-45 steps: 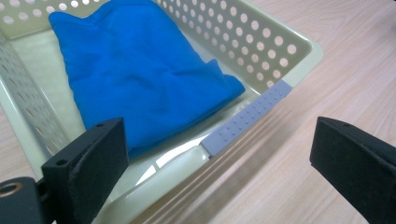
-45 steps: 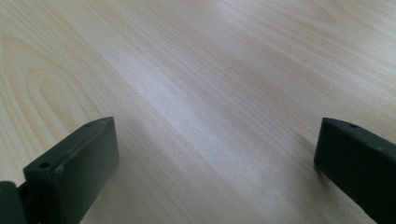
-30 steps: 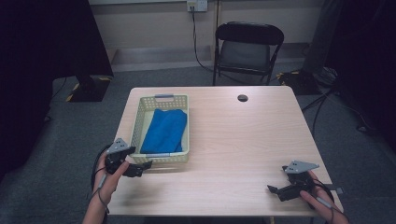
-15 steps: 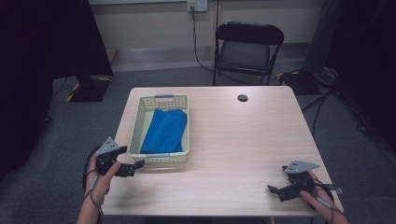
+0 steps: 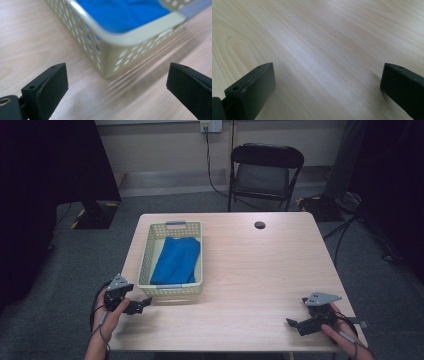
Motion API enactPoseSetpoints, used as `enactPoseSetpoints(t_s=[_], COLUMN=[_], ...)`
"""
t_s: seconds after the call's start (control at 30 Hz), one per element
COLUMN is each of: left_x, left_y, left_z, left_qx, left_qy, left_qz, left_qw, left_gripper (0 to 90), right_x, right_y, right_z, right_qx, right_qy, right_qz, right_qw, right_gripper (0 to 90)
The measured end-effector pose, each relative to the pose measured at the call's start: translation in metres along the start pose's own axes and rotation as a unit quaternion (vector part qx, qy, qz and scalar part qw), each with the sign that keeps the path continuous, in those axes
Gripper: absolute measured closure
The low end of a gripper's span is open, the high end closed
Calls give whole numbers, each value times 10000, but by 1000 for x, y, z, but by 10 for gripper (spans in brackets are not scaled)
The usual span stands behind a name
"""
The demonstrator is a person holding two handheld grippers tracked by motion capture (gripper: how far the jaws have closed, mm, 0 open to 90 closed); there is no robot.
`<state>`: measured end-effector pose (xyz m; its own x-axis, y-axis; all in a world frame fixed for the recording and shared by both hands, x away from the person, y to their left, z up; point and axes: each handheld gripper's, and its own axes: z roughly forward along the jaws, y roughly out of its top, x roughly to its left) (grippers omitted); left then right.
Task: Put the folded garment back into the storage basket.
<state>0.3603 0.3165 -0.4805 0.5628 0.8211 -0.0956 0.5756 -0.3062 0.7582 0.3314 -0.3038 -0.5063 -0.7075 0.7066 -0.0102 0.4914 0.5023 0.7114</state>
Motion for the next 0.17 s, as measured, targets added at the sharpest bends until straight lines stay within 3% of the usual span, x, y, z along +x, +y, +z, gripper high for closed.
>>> enactPoseSetpoints(t_s=[0.1, 0.17], left_x=[0, 1], left_y=[-4, -8], left_z=[4, 9], left_qx=[117, 317], left_qy=[-11, -51], left_qz=[-59, -91], left_qw=[9999, 9994], left_gripper=[32, 36], right_x=[0, 0], right_y=[0, 0], right_z=[0, 0], right_qx=[0, 0], right_qy=[0, 1], right_qz=[0, 3], right_qw=[10000, 10000], right_gripper=[0, 0])
